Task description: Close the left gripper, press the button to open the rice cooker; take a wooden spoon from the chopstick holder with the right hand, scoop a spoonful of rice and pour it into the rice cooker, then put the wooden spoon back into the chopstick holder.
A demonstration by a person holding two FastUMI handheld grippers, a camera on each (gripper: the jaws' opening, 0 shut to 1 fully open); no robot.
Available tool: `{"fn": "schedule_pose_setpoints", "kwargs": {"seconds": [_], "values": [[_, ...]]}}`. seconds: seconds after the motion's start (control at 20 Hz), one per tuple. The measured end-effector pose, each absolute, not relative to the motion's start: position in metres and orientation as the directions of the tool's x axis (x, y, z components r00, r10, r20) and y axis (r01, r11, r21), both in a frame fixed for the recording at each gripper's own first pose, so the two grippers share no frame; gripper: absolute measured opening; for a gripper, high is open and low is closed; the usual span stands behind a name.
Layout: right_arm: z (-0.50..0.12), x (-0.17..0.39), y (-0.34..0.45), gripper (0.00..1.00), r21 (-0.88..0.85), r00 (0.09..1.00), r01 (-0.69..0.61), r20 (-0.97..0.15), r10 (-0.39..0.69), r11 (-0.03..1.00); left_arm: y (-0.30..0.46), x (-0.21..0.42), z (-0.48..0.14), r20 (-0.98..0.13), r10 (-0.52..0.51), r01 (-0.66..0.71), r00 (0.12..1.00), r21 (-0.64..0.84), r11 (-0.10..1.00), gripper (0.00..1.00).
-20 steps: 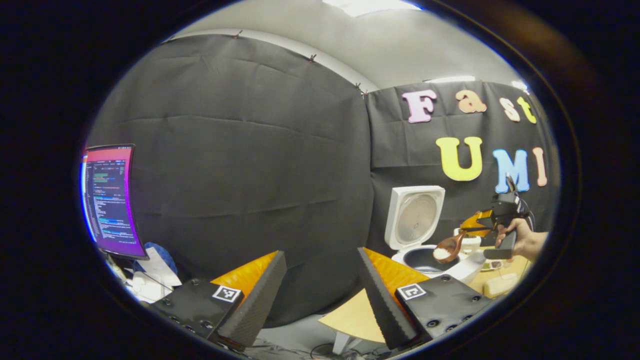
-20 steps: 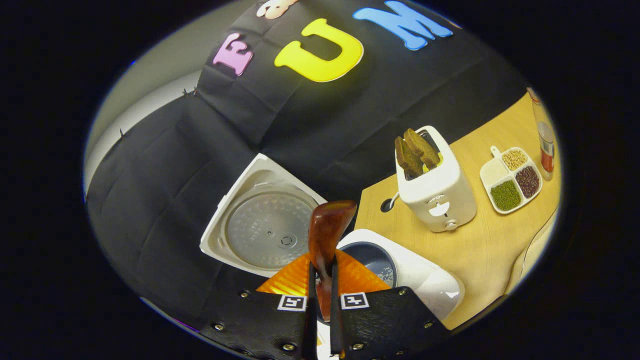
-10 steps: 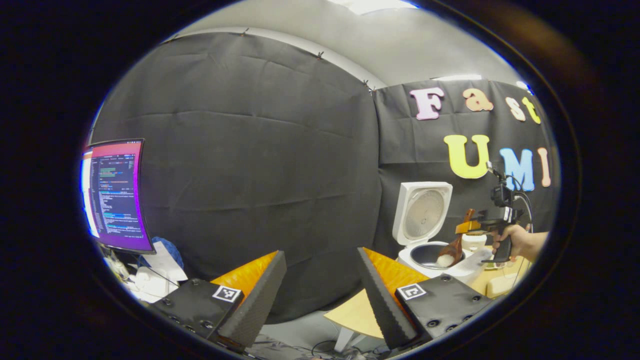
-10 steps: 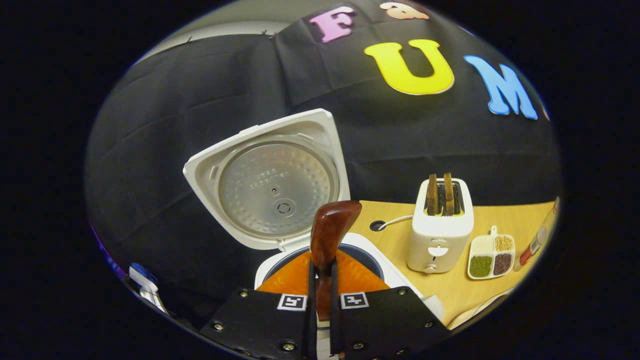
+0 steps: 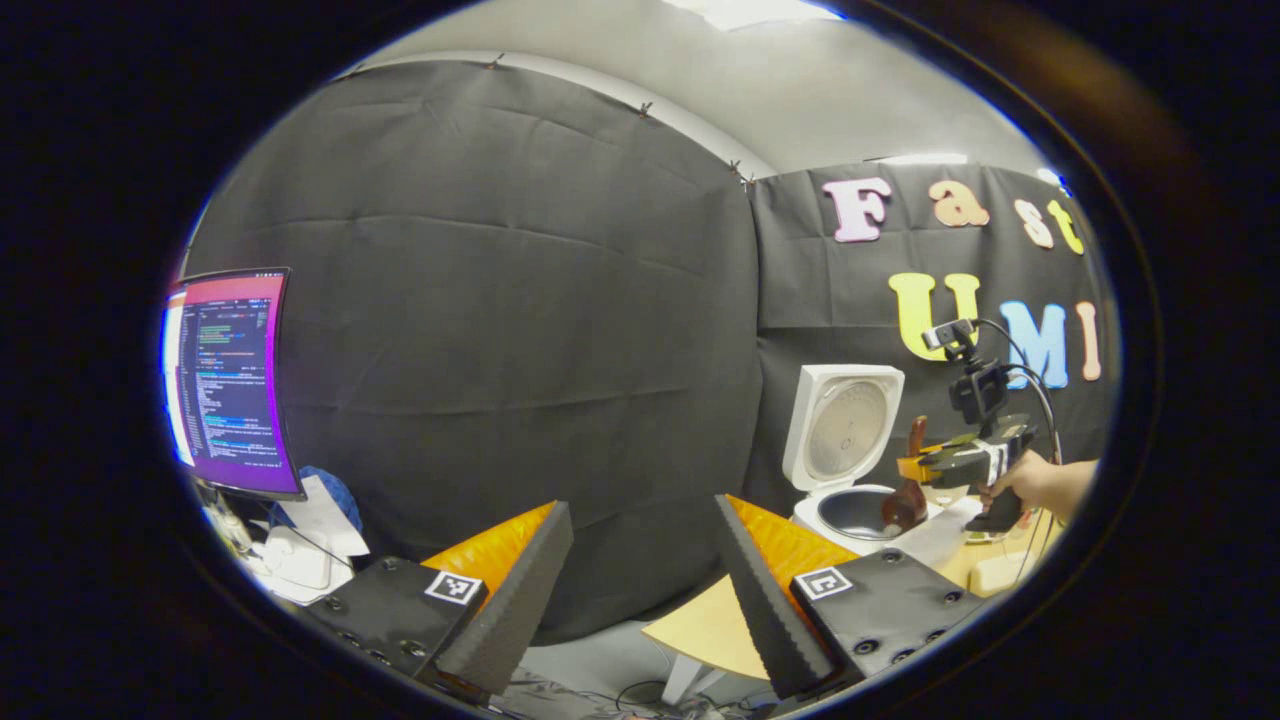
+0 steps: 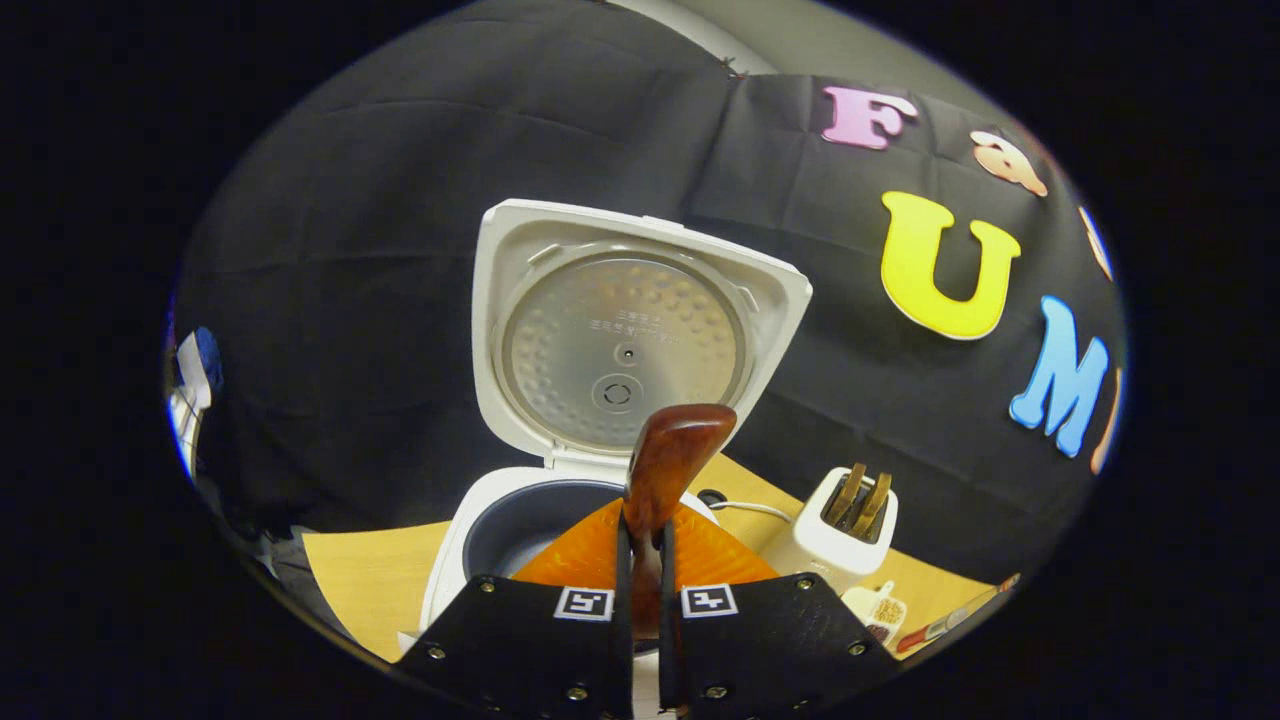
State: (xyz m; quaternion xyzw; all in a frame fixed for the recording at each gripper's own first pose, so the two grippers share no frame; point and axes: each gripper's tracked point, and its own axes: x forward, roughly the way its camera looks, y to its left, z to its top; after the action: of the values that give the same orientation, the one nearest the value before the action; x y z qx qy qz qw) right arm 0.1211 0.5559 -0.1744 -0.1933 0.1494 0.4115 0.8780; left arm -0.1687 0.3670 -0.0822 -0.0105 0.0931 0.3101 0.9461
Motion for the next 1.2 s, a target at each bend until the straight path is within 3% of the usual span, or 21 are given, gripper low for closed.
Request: {"fn": "schedule_pose_setpoints", "kwargs": {"seconds": [0.2,0.3,0.7,0.95,1.2], "values": [[-0.172,0.115,0.558,0.11,-0.385,0.643,-0.764,-0.381,0.665,0.518,0.366,-0.169,-0.085,-0.188,0.584,-0.59,0.79,0.03,0.807,0.98],[-0.172,0.109,0.556,0.1,-0.376,0.639,-0.768,-0.383,0.668,0.518,0.367,-0.167,-0.085,-0.187,0.582,-0.588,0.791,0.028,0.808,0.99],[-0.164,0.131,0.527,0.1,0.194,0.594,-0.682,-0.416,0.689,0.705,0.363,-0.167,-0.078,-0.178,0.563,-0.568,0.807,0.024,0.822,0.99],[-0.141,0.143,0.501,0.1,0.496,0.574,-0.537,-0.378,0.726,0.682,0.352,-0.163,-0.066,-0.163,0.527,-0.531,0.834,0.019,0.847,0.99],[-0.113,0.147,0.459,0.1,0.629,0.599,-0.441,-0.325,0.732,0.64,0.33,-0.117,-0.057,-0.138,0.482,-0.487,0.865,-0.003,0.874,0.99]]}}
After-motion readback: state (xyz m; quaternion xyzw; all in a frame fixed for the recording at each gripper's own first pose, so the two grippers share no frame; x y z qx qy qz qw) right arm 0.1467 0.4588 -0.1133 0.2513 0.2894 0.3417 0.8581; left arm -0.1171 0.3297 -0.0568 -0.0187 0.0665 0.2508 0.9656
